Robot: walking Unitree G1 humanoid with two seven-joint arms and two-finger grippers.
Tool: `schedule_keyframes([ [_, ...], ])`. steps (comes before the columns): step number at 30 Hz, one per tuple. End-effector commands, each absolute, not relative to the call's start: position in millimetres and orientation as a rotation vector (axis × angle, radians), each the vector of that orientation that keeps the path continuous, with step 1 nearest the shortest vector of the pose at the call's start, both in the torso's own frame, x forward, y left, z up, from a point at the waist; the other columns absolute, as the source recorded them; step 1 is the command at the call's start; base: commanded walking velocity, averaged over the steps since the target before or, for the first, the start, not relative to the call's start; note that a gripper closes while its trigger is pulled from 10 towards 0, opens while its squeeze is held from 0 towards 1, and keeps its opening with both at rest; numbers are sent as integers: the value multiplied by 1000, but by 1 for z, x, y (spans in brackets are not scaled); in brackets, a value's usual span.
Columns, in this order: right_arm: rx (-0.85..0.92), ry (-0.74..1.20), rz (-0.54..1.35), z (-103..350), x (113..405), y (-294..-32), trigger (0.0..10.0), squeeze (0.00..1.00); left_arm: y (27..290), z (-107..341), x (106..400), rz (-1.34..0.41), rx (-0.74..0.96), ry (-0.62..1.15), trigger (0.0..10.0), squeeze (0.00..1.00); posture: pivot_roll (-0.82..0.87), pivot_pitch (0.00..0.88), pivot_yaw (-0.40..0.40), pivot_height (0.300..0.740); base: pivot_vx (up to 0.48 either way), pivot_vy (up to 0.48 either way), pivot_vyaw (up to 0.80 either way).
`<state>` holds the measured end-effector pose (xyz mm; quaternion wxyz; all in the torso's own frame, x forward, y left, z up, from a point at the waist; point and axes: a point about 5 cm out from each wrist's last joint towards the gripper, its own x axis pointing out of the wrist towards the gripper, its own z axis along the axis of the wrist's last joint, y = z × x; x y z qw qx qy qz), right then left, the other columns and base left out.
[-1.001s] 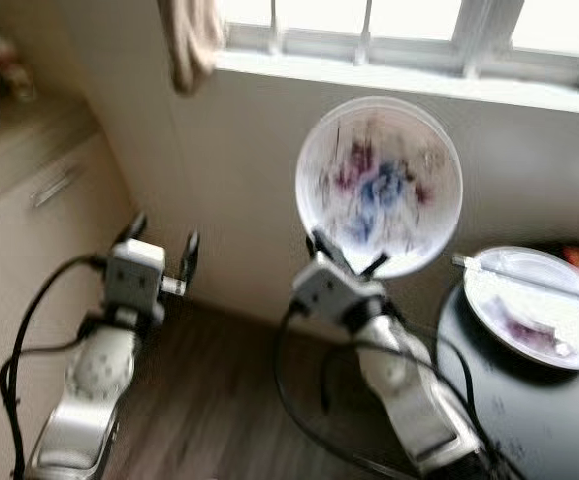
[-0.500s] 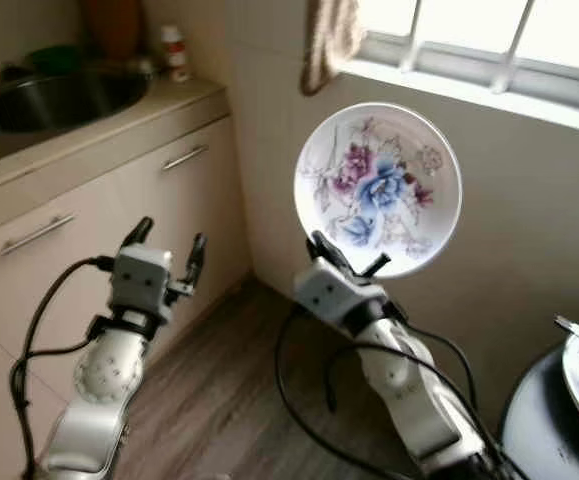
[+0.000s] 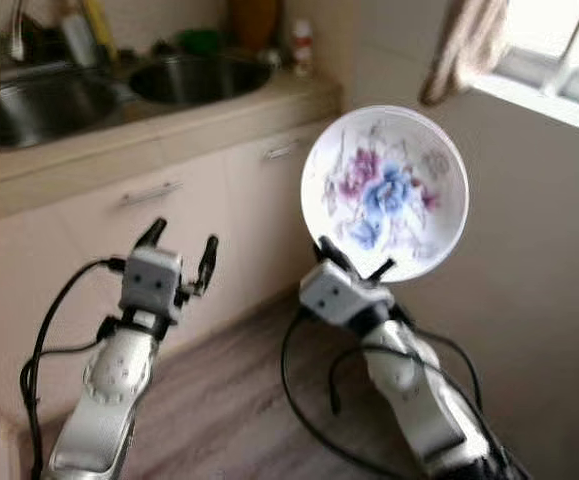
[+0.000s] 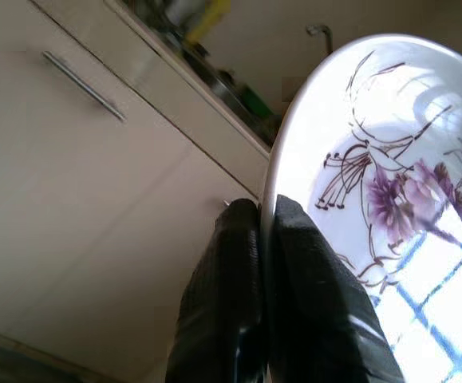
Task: Kitchen organization
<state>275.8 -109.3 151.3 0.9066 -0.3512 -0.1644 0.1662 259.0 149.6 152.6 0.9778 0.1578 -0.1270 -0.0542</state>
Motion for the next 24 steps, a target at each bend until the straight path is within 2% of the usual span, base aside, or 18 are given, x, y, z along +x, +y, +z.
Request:
schedule_keyframes([
  [1,-738,-366,339,157,276,-111,0,0,145,158,259,-130,308,-284,10000,0,45,0,-49,740,0,0,800],
  [8,-654,-358,317,160,277,-114,196,0,145,159,259,-136,306,-287,10000,0,46,0,-47,740,190,0,686],
  [10,-644,-356,312,160,278,-115,1961,0,145,159,259,-136,306,-287,10000,0,46,0,-46,740,302,0,0],
  [11,-646,-357,312,161,278,-115,3412,0,145,159,259,-137,305,-287,10000,0,46,0,-46,740,341,0,0],
  [14,-647,-358,312,161,278,-115,3373,0,145,159,259,-138,305,-287,10000,0,47,0,-45,740,390,0,0],
  [16,-639,-355,309,160,278,-115,4196,0,145,159,259,-138,303,-288,10000,0,49,0,-47,740,480,0,0],
  [18,-639,-354,310,160,278,-115,3882,0,145,159,259,-138,303,-288,10000,0,48,0,-47,740,480,0,0],
  [20,-637,-353,309,160,279,-115,4941,0,145,159,259,-140,303,-287,10000,0,48,0,-47,740,480,0,0],
  [21,-637,-353,309,160,279,-115,4941,0,145,159,259,-140,303,-287,10000,0,48,0,-47,740,480,0,0],
  [22,-644,-352,310,160,279,-115,8118,0,145,159,259,-141,302,-287,10000,0,48,0,-47,740,480,0,0],
  [23,-658,-354,311,160,279,-114,10000,0,145,159,259,-142,302,-287,10000,0,48,0,-47,740,480,0,0],
  [24,-667,-347,316,158,280,-114,10000,0,145,159,259,-144,302,-287,10000,0,49,0,-48,740,480,0,0],
])
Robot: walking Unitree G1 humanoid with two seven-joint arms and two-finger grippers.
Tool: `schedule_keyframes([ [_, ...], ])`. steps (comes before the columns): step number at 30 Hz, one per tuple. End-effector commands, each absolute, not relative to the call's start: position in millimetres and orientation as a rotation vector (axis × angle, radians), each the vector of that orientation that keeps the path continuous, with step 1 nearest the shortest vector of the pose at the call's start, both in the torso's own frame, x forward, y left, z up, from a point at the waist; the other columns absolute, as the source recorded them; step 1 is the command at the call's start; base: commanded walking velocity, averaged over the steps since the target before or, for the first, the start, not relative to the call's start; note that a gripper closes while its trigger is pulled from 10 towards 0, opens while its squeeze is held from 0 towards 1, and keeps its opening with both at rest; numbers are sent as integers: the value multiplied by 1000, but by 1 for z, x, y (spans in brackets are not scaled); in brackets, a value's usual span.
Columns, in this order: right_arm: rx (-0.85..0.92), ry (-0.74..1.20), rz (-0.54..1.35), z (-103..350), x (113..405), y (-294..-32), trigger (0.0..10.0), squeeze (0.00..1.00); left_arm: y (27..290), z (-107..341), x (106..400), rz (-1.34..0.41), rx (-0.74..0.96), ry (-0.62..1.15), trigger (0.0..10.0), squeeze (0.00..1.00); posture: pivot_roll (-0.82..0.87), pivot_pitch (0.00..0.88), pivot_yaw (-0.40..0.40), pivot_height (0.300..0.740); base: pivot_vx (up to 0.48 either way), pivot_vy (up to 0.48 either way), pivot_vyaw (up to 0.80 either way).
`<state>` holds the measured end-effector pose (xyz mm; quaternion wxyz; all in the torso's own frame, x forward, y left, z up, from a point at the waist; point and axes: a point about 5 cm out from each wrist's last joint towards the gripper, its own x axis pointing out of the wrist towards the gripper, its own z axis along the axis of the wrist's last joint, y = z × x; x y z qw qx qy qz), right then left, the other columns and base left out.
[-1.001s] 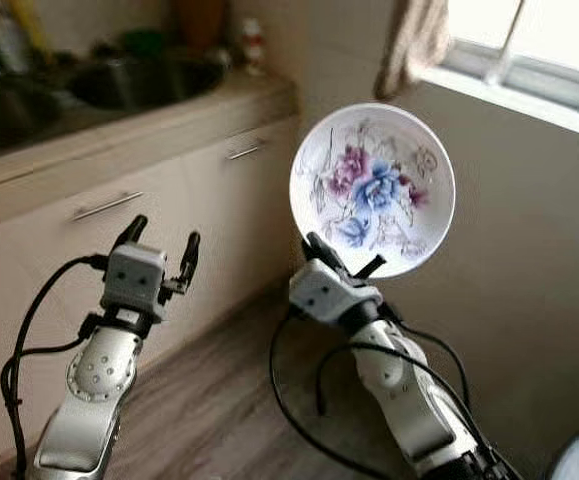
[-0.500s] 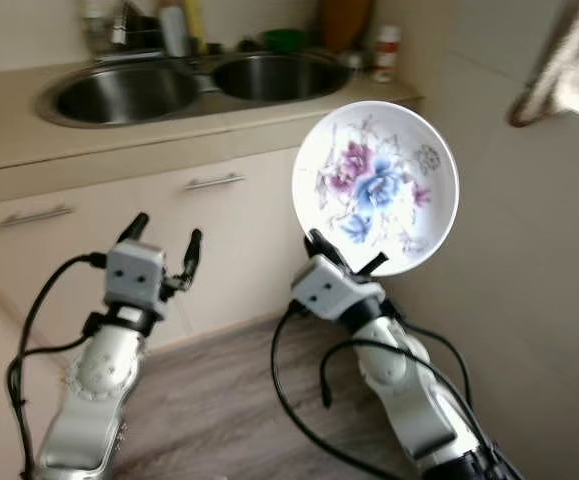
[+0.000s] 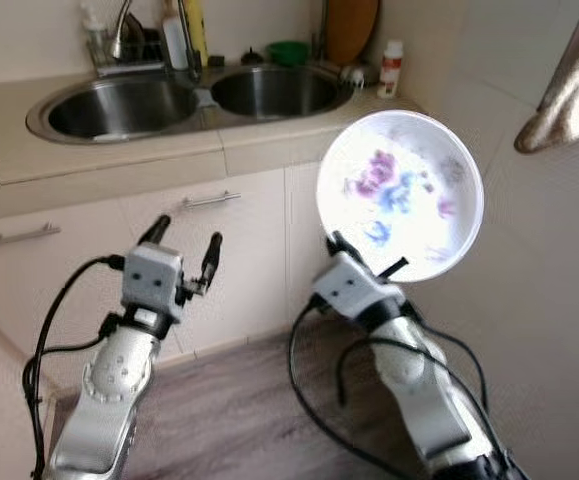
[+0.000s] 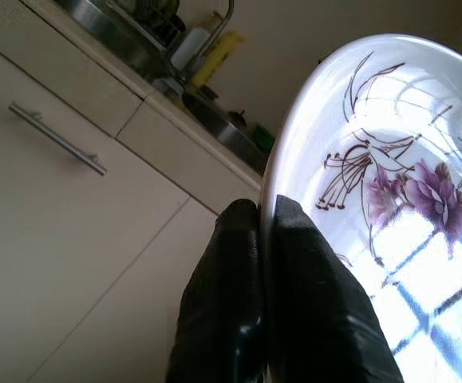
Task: Kitchen organization
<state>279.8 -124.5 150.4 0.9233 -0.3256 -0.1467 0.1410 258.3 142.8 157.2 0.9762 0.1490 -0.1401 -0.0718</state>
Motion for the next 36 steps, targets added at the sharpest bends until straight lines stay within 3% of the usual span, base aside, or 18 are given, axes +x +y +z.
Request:
schedule_keyframes([
  [1,-667,-347,316,158,280,-114,10000,0,145,159,259,-144,302,-287,10000,0,49,0,-48,740,480,0,0],
  [7,-729,-362,342,158,278,-110,10000,0,144,159,259,-144,302,-287,10000,0,49,0,-48,740,480,0,800],
  [14,-657,-357,327,160,280,-112,10000,0,143,159,259,-146,301,-287,10000,0,48,0,-49,740,480,0,755],
  [36,-624,-370,292,169,284,-116,10000,0,143,159,259,-141,300,-293,10000,0,50,0,-48,740,480,0,0],
])
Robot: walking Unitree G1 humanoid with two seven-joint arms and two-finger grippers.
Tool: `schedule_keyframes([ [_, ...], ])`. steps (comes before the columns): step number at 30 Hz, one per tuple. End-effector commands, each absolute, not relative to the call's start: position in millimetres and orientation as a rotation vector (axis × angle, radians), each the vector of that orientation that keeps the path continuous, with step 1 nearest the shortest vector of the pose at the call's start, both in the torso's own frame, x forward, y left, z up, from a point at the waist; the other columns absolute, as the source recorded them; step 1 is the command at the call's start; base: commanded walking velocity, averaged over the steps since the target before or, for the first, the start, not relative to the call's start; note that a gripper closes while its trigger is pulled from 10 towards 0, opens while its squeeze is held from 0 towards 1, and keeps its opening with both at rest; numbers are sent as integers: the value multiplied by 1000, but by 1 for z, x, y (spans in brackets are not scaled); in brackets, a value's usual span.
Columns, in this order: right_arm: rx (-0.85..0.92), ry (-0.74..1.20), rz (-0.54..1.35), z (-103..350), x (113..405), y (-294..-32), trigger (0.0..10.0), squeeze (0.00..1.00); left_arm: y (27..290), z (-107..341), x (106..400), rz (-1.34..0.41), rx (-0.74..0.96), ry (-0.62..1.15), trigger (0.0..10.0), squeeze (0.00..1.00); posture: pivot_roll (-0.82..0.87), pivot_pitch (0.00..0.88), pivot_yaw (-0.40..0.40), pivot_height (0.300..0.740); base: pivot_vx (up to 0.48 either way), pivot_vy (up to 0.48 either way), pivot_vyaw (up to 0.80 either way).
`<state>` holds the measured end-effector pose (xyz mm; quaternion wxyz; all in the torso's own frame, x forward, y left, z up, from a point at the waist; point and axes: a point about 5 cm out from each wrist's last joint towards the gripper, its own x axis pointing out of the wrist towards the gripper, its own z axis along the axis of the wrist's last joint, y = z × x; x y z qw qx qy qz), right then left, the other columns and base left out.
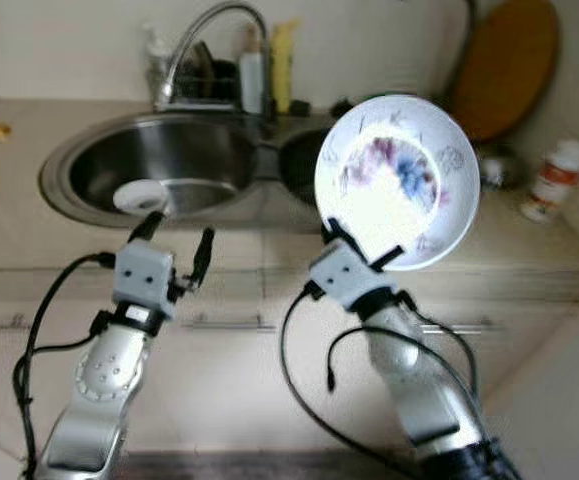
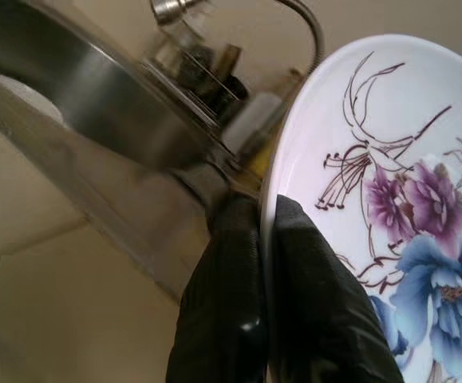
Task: Kitchen organization
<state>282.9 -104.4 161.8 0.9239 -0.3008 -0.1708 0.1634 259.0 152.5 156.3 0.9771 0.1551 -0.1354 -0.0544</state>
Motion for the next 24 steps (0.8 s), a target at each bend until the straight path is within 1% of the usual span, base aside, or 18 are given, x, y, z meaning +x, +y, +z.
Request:
schedule_keyframes([
  [1,-617,-368,289,170,284,-116,10000,0,143,159,259,-141,301,-291,10000,0,50,0,-48,740,412,0,0],
  [12,-604,-355,288,168,284,-117,10000,0,142,162,260,-137,293,-311,10000,0,53,0,-49,740,0,0,0],
  [17,-599,-320,307,167,287,-119,10000,0,142,163,259,-138,293,-316,10000,0,53,0,-48,740,0,0,800],
  [24,-519,-203,316,162,303,-127,10000,0,142,166,260,-130,293,-334,10000,0,62,0,-53,740,0,0,800],
])
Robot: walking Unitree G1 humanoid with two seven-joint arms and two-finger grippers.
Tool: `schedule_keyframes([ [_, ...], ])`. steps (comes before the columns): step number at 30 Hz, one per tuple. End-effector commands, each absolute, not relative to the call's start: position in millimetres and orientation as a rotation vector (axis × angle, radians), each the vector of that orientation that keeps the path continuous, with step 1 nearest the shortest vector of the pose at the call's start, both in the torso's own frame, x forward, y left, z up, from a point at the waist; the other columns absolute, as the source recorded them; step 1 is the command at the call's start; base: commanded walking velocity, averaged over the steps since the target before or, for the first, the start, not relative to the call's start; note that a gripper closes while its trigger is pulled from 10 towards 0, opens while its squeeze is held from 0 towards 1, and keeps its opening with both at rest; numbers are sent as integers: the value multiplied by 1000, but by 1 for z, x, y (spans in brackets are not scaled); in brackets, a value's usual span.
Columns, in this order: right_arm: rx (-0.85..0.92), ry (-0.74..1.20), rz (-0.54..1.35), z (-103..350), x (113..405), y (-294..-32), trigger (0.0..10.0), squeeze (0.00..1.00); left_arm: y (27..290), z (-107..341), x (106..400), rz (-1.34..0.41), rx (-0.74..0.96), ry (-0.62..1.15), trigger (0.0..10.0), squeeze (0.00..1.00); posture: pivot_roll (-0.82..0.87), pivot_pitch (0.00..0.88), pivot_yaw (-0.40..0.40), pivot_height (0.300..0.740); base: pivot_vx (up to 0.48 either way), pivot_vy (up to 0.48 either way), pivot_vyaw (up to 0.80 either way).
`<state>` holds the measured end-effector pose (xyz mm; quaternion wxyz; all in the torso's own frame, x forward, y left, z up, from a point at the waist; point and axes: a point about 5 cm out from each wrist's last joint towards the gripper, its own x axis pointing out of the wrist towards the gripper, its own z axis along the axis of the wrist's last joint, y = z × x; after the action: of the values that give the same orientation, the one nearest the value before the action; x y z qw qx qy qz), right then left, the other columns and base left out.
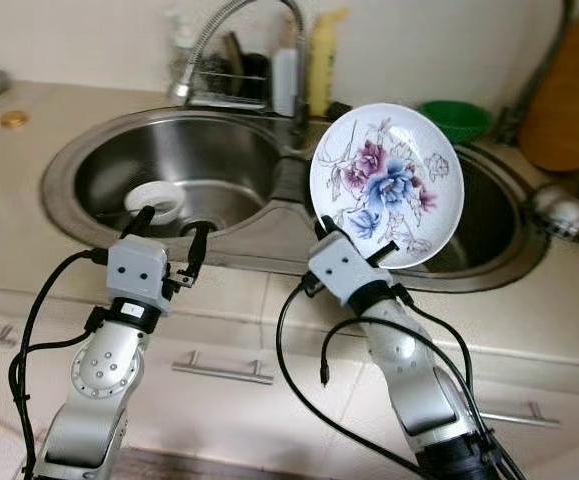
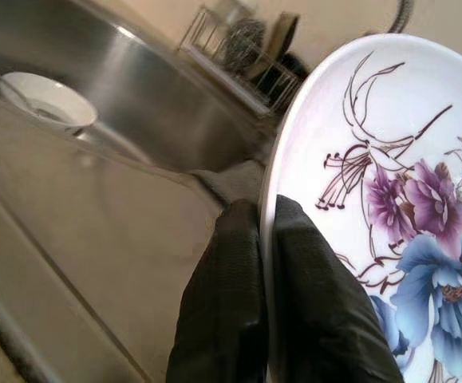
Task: Kitchen organization
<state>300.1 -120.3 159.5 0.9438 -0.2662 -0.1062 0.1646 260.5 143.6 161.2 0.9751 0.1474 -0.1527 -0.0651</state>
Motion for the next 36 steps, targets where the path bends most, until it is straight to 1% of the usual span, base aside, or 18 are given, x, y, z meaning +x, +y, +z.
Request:
schedule_keyframes([
  [1,-495,-166,304,161,308,-130,10000,0,143,167,260,-126,294,-337,10000,0,63,0,-54,740,0,0,0],
  [4,-489,-146,299,160,311,-132,10000,0,143,167,260,-125,294,-338,10000,0,63,0,-54,740,0,0,0],
  [6,-431,-64,252,157,321,-142,10000,0,143,167,261,-124,294,-340,10000,0,64,0,-56,740,0,0,0],
  [9,-364,4,190,159,339,-156,10000,0,143,167,262,-124,293,-342,10000,0,66,0,-55,740,0,0,0],
  [12,-397,7,223,167,356,-159,10000,0,142,168,262,-126,293,-345,10000,0,66,0,-54,740,0,0,0],
  [14,-413,5,259,171,363,-157,10000,0,141,168,262,-127,292,-345,10000,0,70,0,-52,740,0,0,0],
  [17,-430,56,327,166,372,-152,10000,0,140,168,262,-129,291,-347,10000,0,75,0,-55,740,0,0,0],
  [19,-352,95,330,164,378,-150,10000,0,140,168,262,-130,292,-348,10000,0,84,0,-62,740,0,0,0],
  [23,-255,146,287,160,386,-153,10000,0,141,169,262,-123,292,-349,10000,0,93,0,-66,740,0,0,0],
  [24,-215,167,271,158,387,-154,10000,0,141,169,262,-122,293,-349,10000,0,93,0,-66,740,0,0,0],
  [25,-137,225,221,153,389,-159,10000,0,141,169,261,-122,293,-347,10000,0,95,0,-67,740,0,0,0],
  [30,-57,267,153,148,391,-168,10000,0,140,169,261,-124,292,-347,10000,0,96,0,-69,740,0,0,0],
  [31,7,279,129,147,393,-171,10000,0,140,169,261,-124,292,-346,10000,0,96,0,-69,740,0,0,0],
  [33,78,303,87,145,394,-176,10000,0,140,168,261,-125,291,-344,10000,0,96,0,-69,740,0,0,0],
  [35,84,300,57,146,394,-180,10000,0,140,168,261,-126,290,-344,10000,0,94,0,-68,740,0,0,0],
  [36,83,292,49,147,395,-181,10000,769,140,168,261,-127,290,-344,10000,0,92,0,-68,740,0,0,0],
])
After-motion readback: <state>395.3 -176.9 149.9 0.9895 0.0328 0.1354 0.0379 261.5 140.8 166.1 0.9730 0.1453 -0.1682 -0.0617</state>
